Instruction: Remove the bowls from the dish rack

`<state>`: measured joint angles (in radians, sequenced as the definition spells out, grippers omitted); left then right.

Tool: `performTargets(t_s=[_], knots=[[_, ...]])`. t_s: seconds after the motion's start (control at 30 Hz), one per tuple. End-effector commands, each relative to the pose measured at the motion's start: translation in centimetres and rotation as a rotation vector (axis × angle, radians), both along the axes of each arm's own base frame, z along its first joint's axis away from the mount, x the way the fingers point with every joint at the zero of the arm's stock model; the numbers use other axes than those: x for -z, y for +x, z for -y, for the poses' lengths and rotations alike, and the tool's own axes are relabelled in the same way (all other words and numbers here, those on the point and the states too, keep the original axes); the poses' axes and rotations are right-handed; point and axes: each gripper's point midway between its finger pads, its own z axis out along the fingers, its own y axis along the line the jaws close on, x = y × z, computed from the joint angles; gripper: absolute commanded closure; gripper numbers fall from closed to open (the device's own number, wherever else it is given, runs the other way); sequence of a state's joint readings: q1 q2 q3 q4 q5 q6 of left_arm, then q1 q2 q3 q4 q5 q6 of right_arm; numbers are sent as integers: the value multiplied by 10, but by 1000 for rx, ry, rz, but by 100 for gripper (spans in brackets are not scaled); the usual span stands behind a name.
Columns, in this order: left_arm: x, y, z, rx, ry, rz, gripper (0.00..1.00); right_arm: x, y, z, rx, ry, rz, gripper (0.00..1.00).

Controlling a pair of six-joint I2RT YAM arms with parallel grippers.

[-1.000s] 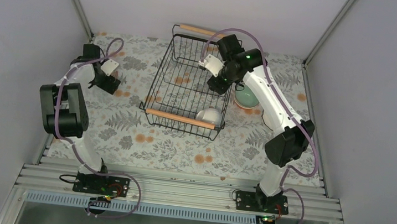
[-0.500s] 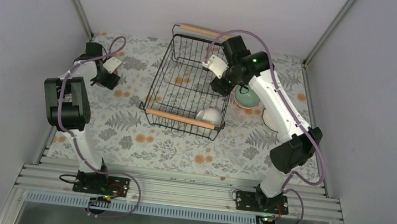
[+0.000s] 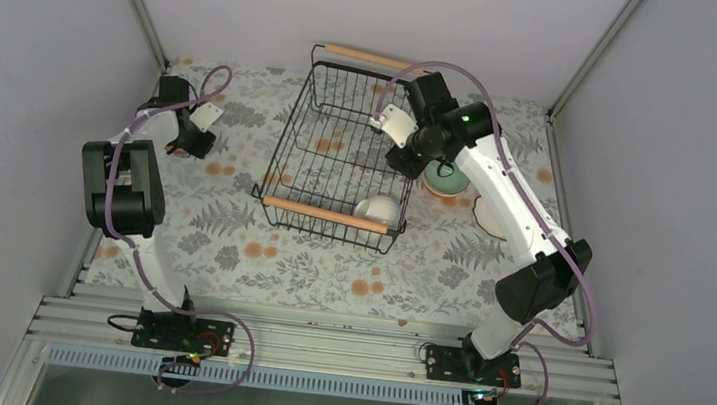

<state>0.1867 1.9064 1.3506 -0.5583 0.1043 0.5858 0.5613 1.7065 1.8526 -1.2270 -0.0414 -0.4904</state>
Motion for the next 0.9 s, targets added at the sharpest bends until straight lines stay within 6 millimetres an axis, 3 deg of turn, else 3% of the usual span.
performTargets(t_s=[0.0, 0.13, 0.3, 0.37, 0.47, 0.57, 0.67, 0.87], knots=[[-25, -3, 3, -20, 20, 41, 98, -30, 10, 19, 83, 29, 133, 55], [-77, -4, 11, -32, 62, 133, 98, -67, 23, 46, 191, 58, 285, 56], [-175, -9, 52, 33, 104, 302, 98, -119, 36, 94, 364, 132, 470, 55], [-215, -14, 77, 72, 84, 361, 98, -119, 37, 112, 423, 129, 478, 55], [-268, -20, 120, 144, 20, 434, 98, -103, 38, 130, 489, 108, 461, 56], [-294, -29, 164, 225, -36, 458, 98, -86, 36, 140, 528, 118, 425, 56], [-305, -37, 204, 309, -69, 469, 98, -82, 33, 146, 556, 162, 419, 57], [-319, -57, 281, 497, -177, 484, 98, -80, 21, 131, 481, 320, 374, 56]])
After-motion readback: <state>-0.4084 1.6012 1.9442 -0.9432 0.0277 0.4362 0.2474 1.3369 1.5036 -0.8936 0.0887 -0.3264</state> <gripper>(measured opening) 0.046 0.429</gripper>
